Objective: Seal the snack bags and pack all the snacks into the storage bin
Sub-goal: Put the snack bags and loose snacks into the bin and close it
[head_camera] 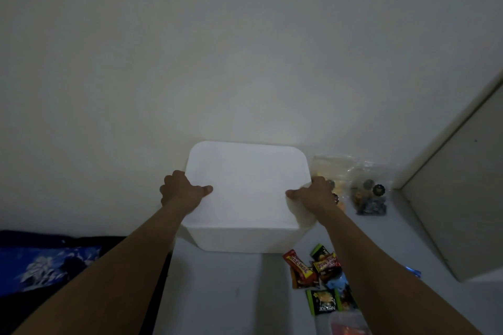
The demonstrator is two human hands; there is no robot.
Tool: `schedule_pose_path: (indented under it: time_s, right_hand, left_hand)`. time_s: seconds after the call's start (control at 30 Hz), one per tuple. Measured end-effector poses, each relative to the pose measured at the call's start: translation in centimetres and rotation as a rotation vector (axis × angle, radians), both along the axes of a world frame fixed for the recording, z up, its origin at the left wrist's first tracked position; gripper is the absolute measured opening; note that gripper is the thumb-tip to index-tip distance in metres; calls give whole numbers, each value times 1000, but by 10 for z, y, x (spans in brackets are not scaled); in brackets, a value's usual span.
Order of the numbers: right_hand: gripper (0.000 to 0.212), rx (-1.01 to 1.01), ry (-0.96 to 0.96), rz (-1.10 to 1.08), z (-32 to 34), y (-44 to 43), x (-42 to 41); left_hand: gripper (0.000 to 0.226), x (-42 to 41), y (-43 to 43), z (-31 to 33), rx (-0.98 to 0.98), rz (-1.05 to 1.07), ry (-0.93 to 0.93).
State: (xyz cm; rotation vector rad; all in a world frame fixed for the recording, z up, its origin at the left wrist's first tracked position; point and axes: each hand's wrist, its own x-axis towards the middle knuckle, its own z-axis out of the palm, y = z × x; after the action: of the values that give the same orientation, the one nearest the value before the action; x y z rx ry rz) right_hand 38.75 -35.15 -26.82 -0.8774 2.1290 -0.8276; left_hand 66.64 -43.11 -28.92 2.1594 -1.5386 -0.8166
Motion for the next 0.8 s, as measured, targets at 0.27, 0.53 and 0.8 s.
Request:
schedule_pose_path:
  time_s: [0.27, 0.53, 0.8]
  right_hand:
    - [74, -128, -51, 34, 18, 6, 4]
    - [53, -225, -3, 104, 38, 13, 6]
    - [41, -225, -63, 103, 56, 40, 4]
  left_hand:
    - [89, 8, 5, 10, -97, -11, 101]
    - [87, 16, 8, 41, -191, -82, 291]
    - [110, 37, 26, 65, -143, -102, 452]
